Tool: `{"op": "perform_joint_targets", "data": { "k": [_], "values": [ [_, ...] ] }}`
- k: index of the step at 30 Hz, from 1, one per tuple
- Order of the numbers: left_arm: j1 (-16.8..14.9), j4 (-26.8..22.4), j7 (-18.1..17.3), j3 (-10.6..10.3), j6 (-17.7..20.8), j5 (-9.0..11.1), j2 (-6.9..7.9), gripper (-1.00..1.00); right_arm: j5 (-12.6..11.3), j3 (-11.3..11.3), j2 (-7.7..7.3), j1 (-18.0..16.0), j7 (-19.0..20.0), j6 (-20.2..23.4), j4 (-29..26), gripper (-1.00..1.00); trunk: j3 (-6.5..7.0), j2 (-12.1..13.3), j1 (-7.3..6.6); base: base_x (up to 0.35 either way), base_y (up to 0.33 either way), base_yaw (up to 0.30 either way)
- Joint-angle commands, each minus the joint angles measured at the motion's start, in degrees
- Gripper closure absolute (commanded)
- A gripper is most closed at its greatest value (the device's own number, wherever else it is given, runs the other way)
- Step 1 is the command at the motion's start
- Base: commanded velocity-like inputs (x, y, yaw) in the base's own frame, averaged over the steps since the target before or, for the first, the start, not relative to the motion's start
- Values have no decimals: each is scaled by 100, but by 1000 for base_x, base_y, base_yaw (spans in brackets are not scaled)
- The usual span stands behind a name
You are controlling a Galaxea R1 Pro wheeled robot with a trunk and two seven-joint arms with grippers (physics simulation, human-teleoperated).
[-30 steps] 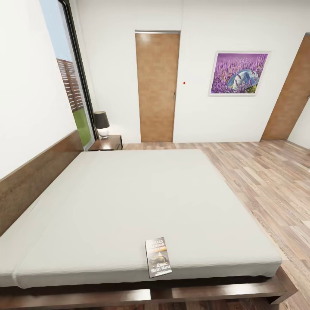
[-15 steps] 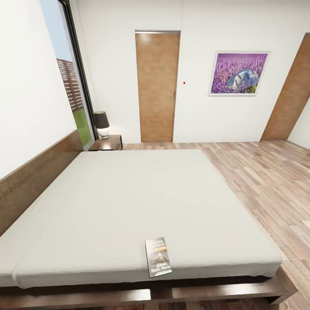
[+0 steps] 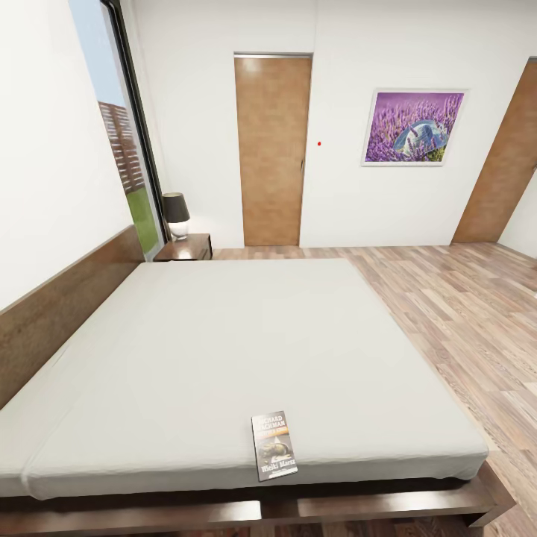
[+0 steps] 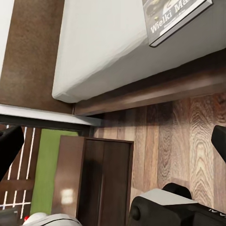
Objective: In the bedroom, move the book from the bed onto either nightstand, and place the two sandals side by side next to the bed.
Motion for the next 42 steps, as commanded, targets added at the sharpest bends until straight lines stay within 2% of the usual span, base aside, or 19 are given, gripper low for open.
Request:
{"op": "perform_joint_targets", "data": {
  "k": [1,10,13,22,35,42],
  "values": [
    [8,20,30,-28,19,59,20,-100,49,-49,3,-5,26,25,-3,-100,-5,-4,1,0,0,0],
    [28,472,35,72,-284,55,99,-100,54,-44,4,-5,-154,21,-3,-100,-5,-4,1,0,0,0],
    [36,532,45,82,-318,63,112,-100,56,-41,4,-5,-182,21,-3,-100,-5,-4,1,0,0,0],
    [57,687,99,93,-366,178,272,-100,64,-36,6,-5,-233,20,-3,-100,-5,-4,1,0,0,0],
    [52,799,117,94,-369,208,289,-100,67,-36,11,-5,-241,20,-3,-100,-5,-4,1,0,0,0],
    [41,801,116,94,-367,206,278,-100,55,-42,12,-5,-242,20,-1,-100,-131,-285,154,0,0,0]
  ]
}}
